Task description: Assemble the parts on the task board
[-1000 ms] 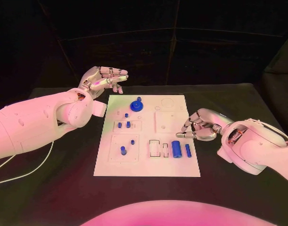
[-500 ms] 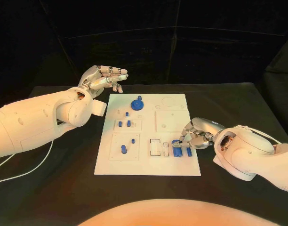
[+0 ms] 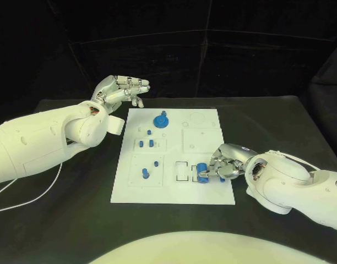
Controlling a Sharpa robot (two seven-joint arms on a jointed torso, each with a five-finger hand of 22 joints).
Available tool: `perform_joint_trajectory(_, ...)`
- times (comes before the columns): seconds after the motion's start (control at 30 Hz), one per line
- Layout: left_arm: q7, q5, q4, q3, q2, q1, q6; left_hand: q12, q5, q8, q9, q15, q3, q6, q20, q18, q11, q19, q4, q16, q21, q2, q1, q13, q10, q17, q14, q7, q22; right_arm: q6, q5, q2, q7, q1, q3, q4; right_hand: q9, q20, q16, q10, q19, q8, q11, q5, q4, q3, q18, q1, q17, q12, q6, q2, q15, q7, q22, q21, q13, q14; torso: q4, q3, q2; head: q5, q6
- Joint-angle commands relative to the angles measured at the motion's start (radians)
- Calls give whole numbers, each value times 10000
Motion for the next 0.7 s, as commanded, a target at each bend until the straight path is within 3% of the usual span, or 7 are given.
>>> perform_joint_trajectory(0.03, 32, 30, 21, 8, -7, 14, 109, 61, 55, 34, -6, -4, -52, -39, 11, 65, -4, -64, -7, -28, -24, 71, 2, 0, -96, -9, -55, 41, -9, 304, -339, 93, -250, -23, -4, -73, 28, 7, 52, -77, 52, 68, 0, 82, -16, -71, -137, 122, 23, 60, -60, 51, -42, -7, 25, 41, 28, 501, 6, 7, -2, 10, 11)
perform_joint_trajectory(0.27, 12, 30, 15, 7, -6, 14, 125, 61, 55, 34, -6, -4, -52, -39, 11, 65, -4, -64, -7, -28, -24, 71, 2, 0, -96, -9, -55, 41, -9, 311, -418, 356, -307, -123, -3, -220, 106, 8, 47, -100, 47, 183, -1, 257, -34, -107, -138, 264, 17, 46, -123, 139, -44, -9, 35, 44, 72, 495, 5, 0, -3, 27, 13)
perform_joint_trajectory(0.43, -3, 30, 15, 7, -10, 14, 132, 61, 55, 34, -6, -4, -52, -39, 11, 65, -4, -64, -7, -28, -24, 71, 2, 0, -96, -9, -55, 41, -9, 171, -454, 419, -431, -152, -3, -265, 200, 8, 44, -116, 39, 321, -1, 653, -35, -197, -136, 368, 17, 25, -212, 229, -43, -8, 36, 43, 129, 491, -11, -7, -3, 19, 36)
perform_joint_trajectory(0.6, -8, 30, 18, 7, -11, 14, 141, 61, 55, 34, -6, -4, -52, -39, 11, 65, -4, -64, -7, -28, -24, 71, 2, 0, -96, -9, -55, 41, -9, -98, -475, 383, -483, -159, -2, -237, 294, 5, 51, -114, 40, 458, -10, 1178, -93, -235, -138, 609, 40, 8, -267, 352, -49, -12, 50, 48, 193, 495, -11, -6, -8, 19, 48)
perform_joint_trajectory(0.7, -12, 30, 20, 6, -12, 14, 143, 61, 55, 34, -6, -4, -52, -39, 11, 65, -4, -64, -7, -28, -24, 71, 2, 0, -96, -9, -55, 41, -9, -474, -454, 286, -448, -160, -1, -116, 362, -7, 63, -90, 52, 558, -26, 1833, -137, -243, -141, 806, 77, 20, -250, 428, -64, -31, 84, 64, 259, 501, -5, 1, -2, 16, 53)
